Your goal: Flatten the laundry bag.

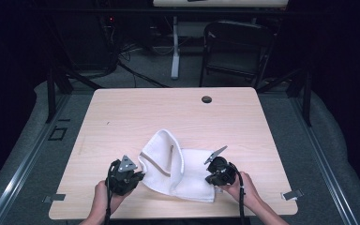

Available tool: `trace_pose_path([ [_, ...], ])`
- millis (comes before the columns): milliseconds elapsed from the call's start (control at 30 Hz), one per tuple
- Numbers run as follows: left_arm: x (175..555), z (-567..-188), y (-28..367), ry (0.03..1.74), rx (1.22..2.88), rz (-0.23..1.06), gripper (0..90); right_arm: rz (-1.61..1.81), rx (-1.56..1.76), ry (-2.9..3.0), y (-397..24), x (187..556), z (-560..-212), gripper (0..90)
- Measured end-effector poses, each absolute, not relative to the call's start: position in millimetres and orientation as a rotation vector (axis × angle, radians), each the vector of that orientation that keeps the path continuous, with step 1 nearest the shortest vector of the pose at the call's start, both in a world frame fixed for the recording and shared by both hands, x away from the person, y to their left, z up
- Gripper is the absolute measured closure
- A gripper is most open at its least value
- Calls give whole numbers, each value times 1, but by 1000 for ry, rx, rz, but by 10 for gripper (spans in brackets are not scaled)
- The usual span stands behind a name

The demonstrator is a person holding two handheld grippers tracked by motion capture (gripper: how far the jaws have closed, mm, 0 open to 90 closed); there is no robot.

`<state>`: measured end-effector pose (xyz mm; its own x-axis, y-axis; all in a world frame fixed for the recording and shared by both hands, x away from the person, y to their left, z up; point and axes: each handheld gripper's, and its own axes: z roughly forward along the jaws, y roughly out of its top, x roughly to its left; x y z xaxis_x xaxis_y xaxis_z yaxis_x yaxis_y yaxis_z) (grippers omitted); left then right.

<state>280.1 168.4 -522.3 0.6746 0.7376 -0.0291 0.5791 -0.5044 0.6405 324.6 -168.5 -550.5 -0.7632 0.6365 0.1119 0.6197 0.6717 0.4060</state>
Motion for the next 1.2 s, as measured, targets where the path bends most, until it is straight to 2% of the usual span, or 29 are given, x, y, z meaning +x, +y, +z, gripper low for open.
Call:
trace_pose_path([
  [300, 280, -530, 167, 1041, 2294, 235, 884, 617, 1042, 2828, -170, 327, -549, 900],
  [1000, 277, -537, 154, 991, 2344, 167, 871, 636, 1113, 2780, -183, 332, -550, 900],
  [1067, 278, -537, 156, 992, 2362, 147, 855, 635, 1111, 2781, -184, 332, -550, 900],
  [1133, 282, -538, 158, 969, 2388, 64, 806, 583, 1071, 2801, -184, 334, -548, 900],
  [1200, 284, -535, 161, 982, 2355, 29, 791, 584, 1070, 2787, -183, 334, -549, 900],
])
